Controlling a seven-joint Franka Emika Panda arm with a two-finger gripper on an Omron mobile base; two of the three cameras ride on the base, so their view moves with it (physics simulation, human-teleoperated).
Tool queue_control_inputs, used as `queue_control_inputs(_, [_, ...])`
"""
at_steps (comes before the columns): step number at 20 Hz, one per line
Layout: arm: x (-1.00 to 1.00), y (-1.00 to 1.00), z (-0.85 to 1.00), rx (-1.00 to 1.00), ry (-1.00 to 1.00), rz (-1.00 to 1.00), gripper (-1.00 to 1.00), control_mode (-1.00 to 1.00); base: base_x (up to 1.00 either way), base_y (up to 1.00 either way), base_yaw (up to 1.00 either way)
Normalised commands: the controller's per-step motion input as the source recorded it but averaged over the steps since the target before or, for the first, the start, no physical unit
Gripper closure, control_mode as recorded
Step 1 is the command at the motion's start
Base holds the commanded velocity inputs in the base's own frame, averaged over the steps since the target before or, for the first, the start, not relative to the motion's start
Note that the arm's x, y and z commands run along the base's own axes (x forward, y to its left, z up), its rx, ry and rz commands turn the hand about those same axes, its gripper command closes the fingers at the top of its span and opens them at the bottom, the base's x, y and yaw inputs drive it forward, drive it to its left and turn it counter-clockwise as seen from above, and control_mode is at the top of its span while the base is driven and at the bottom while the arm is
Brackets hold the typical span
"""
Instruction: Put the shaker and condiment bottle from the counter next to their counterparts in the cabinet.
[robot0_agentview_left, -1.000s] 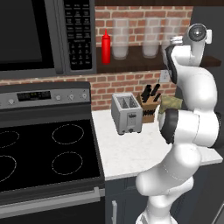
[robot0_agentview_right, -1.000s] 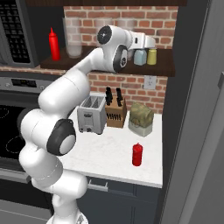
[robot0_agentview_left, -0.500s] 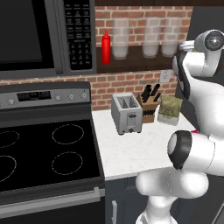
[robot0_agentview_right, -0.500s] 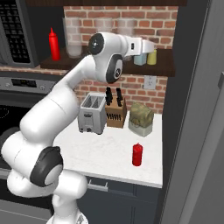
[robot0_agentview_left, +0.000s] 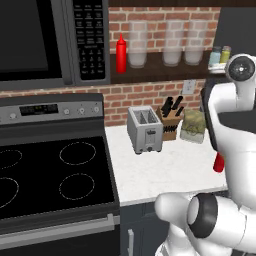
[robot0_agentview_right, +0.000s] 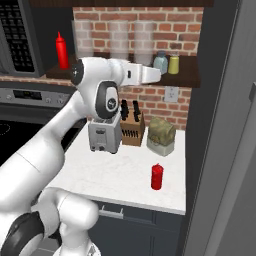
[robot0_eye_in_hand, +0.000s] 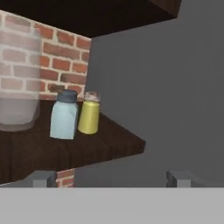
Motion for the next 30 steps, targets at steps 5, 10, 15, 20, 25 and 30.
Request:
queue_control_inputs(5, [-0.46,0.51,-0.61,0.00,0.02,-0.41,-1.00,-1.00,0.00,0.00,0.00])
queue_control_inputs(10, [-0.25,0.27,-0.41,0.02,0.06,-0.29,-1.00,-1.00,0.00,0.00,0.00])
queue_control_inputs(15, [-0.01,0.00,-0.03,0.03,0.01,-0.02,-1.00,-1.00,0.00,0.00,0.00])
queue_control_inputs(20, [-0.13,-0.04,-0.75,0.48,0.20,0.00,-1.00,-1.00,0.00,0.00,0.00])
queue_control_inputs(25, [-0.18,-0.07,-0.99,0.54,0.17,-0.07,-1.00,-1.00,0.00,0.00,0.00])
queue_control_inputs(30, [-0.01,-0.07,-0.97,0.09,0.10,-0.10,-1.00,-1.00,0.00,0.00,0.00])
